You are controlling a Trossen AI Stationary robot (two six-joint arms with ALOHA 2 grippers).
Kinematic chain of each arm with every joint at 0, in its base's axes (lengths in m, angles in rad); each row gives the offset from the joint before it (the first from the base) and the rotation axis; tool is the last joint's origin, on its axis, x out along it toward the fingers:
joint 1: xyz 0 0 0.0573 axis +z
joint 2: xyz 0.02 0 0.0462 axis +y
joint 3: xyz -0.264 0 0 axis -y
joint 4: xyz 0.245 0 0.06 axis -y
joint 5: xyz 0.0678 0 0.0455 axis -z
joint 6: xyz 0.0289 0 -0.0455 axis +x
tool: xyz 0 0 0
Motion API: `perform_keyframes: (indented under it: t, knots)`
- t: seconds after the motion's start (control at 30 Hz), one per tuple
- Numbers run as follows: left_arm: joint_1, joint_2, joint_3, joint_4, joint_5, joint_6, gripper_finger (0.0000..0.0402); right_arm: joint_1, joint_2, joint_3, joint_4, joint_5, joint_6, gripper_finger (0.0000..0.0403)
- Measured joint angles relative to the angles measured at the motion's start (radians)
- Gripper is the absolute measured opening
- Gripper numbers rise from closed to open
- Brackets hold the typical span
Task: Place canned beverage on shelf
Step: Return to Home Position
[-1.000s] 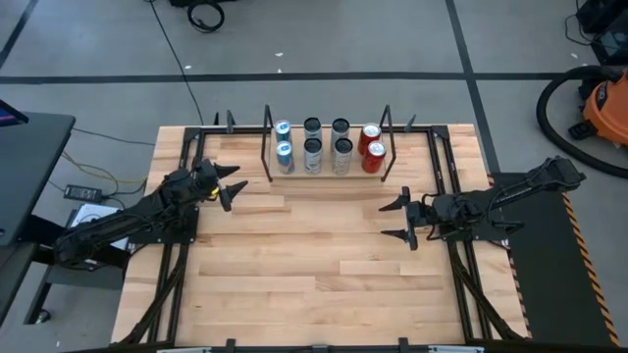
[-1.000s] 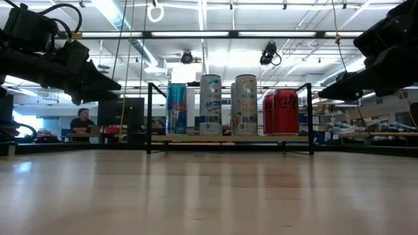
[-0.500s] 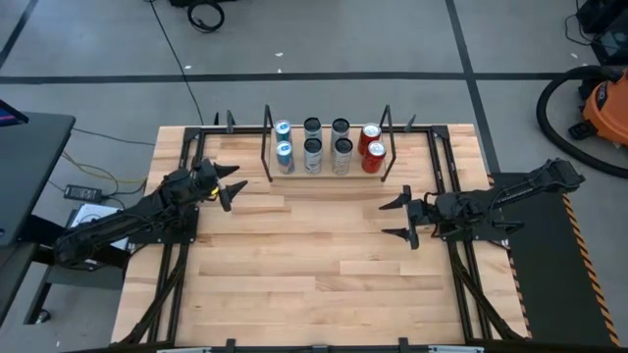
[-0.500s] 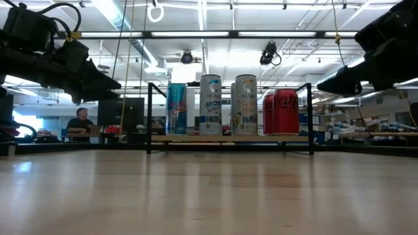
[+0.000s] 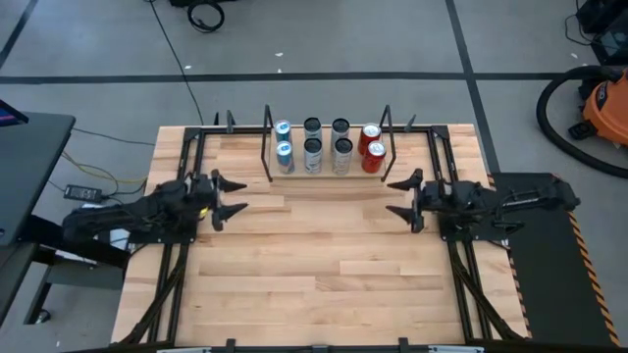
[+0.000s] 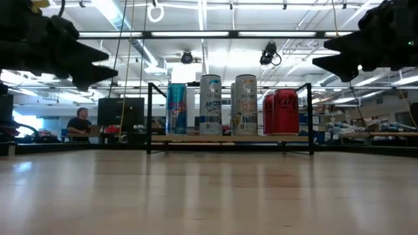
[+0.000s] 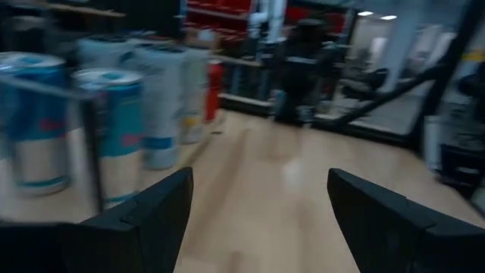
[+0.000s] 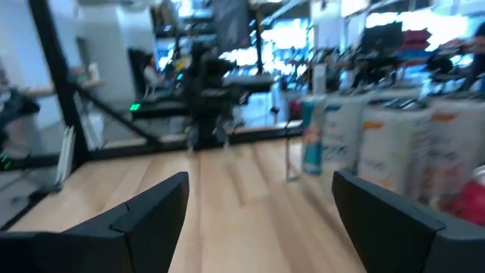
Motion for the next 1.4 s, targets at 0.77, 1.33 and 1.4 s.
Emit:
perform_keyframes:
  t: [0.77, 1.33, 1.4]
  knots:
    - [-0.161, -0.083, 0.0, 0.002, -0.001, 0.0, 0.0306, -0.147, -0.224, 0.0, 0.037, 0.0, 0.0, 0.0334]
    - [-0.16, -0.081, 0.0, 0.002, -0.001, 0.0, 0.0306, -0.129, -0.239, 0.0, 0.059, 0.0, 0.0, 0.0334]
    - [-0.16, -0.081, 0.0, 0.002, -0.001, -0.001, 0.0306, -0.129, -0.239, 0.0, 0.059, 0.0, 0.0, 0.0334]
